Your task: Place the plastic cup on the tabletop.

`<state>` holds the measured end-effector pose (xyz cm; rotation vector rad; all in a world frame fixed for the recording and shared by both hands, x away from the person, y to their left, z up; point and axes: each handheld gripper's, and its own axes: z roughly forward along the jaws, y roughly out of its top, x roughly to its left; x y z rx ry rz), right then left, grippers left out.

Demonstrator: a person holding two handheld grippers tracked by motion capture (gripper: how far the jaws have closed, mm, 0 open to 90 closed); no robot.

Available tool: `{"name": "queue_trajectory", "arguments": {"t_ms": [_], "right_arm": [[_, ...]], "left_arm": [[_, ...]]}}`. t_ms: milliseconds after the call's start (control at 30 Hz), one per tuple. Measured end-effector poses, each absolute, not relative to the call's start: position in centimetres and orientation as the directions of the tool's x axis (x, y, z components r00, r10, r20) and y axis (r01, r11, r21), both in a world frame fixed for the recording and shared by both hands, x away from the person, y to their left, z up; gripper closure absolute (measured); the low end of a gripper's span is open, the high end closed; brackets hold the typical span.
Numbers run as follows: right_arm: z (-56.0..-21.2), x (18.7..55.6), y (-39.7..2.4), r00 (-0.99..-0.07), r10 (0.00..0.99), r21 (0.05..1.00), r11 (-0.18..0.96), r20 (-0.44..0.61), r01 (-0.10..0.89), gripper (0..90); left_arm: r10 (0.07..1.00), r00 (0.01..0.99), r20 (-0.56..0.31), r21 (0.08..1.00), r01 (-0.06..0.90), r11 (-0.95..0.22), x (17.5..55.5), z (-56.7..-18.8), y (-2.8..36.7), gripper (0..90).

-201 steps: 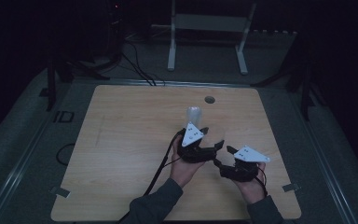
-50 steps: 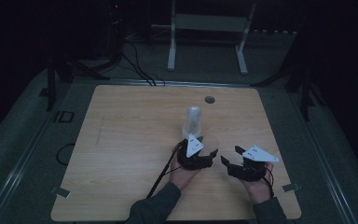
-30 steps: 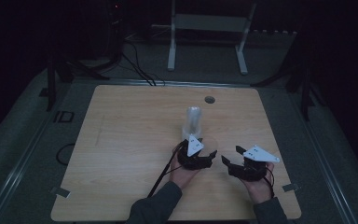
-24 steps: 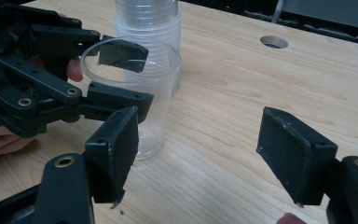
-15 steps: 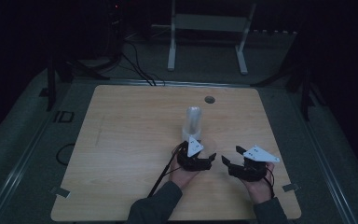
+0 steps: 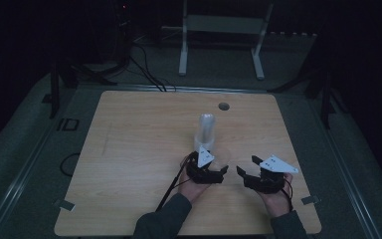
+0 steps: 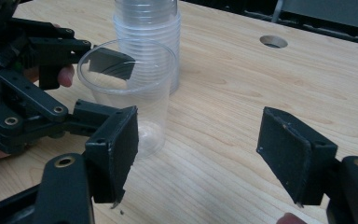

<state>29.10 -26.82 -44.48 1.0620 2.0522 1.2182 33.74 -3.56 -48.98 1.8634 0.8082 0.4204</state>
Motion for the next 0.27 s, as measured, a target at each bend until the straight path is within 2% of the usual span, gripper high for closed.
{"name": "queue_trajectory", "arguments": {"t_ms": [267], "right_arm": [[-44.44, 29.10, -26.89, -0.554, 0.832, 0.888, 0.284, -0.041, 0.361, 28.8]], "left_arm": [[0.696, 0.714, -0.076, 0.902, 0.347, -0.257, 33.53, -49.16, -3.19, 14.3]]}}
